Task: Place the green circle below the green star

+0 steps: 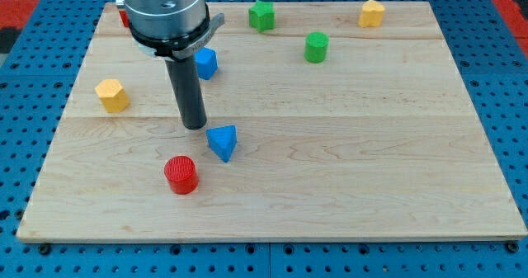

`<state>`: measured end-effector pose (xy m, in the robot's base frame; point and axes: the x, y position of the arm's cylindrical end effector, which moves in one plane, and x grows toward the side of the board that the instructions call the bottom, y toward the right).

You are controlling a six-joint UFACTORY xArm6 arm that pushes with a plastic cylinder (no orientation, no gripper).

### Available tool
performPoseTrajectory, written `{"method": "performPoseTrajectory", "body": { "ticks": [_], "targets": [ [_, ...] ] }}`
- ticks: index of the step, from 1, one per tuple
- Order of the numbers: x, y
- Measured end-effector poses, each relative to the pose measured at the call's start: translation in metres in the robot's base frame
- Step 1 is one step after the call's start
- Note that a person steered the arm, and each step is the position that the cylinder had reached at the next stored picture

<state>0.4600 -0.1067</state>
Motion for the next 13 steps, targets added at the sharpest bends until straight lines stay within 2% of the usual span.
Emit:
{"method": "performPoseTrajectory", "body": {
  "ticks": [1, 2, 3, 5, 7, 8, 9, 10, 11, 13],
  "targets": [
    [0.028, -0.014],
    [0.029, 0.015],
    [0.042, 0.105],
    [0.035, 0.243],
    [0.080, 0.312],
    [0.053, 0.310],
    [0.034, 0.281],
    [0.031, 0.268],
    [0.037, 0.212],
    [-0.067, 0.246]
  ]
}}
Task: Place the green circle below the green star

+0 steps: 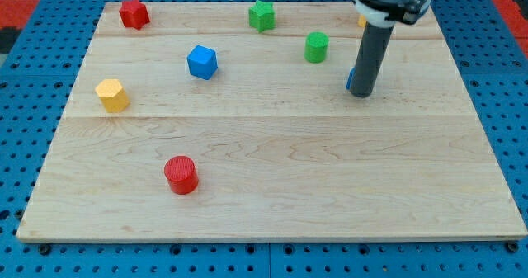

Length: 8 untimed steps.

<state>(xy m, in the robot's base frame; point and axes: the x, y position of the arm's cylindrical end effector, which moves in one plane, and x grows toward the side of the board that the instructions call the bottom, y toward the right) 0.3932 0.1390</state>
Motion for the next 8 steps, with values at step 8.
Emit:
{"method": "performPoseTrajectory", "body": {
  "ticks": [8],
  "targets": [
    [-0.128, 0.040]
  ]
}}
